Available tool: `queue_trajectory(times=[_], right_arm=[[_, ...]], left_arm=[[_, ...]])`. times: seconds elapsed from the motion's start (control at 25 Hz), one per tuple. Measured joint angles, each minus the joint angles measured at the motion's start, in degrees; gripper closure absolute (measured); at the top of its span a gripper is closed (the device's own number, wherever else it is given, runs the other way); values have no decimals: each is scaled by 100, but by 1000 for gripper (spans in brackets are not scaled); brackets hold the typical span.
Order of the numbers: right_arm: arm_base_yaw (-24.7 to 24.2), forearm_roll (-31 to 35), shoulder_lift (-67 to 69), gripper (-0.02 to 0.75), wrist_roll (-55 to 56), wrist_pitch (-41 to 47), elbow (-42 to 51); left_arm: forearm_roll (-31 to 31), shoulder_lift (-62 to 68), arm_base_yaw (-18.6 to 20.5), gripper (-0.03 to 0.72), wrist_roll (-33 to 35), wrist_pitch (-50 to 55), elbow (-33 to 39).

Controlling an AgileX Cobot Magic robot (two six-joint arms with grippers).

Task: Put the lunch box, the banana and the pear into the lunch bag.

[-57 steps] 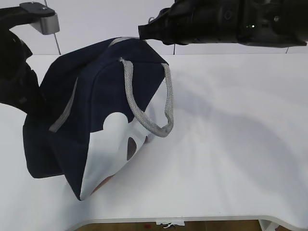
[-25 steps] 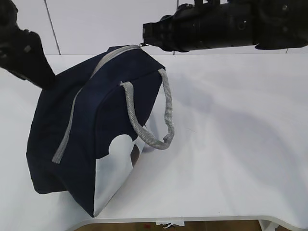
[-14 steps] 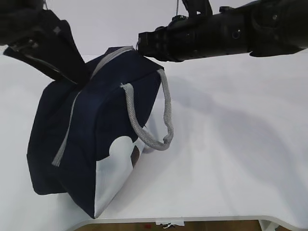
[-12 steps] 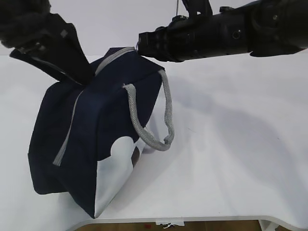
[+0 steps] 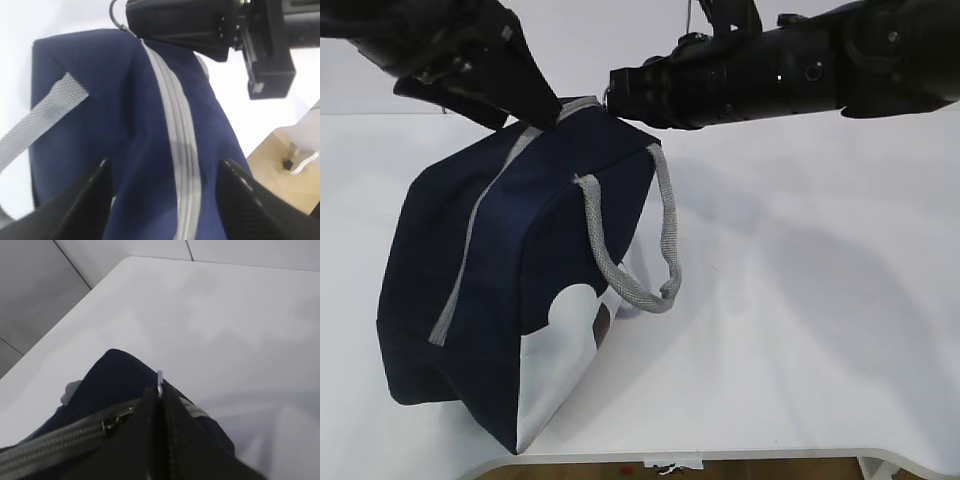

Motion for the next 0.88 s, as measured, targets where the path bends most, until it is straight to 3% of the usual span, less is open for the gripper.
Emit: queue_trajectory(times=[0.44,0.64,0.72,0.8,0.88], right_arm=[[0,-152,0,737,0,-10,0],[0,-233,0,737,0,-18,0],[0,-243,0,737,4,-18,0],[0,-285,0,737,4,-18,0],[0,-352,0,737,14,-18,0]], left_arm=[[37,436,-301,202,129,-98,0],[382,439,-305,444,246,47,0],[467,439,-305,606,441,97,0],[481,439,-305,667,657,110,0],[502,439,-305,674,886,110,0]])
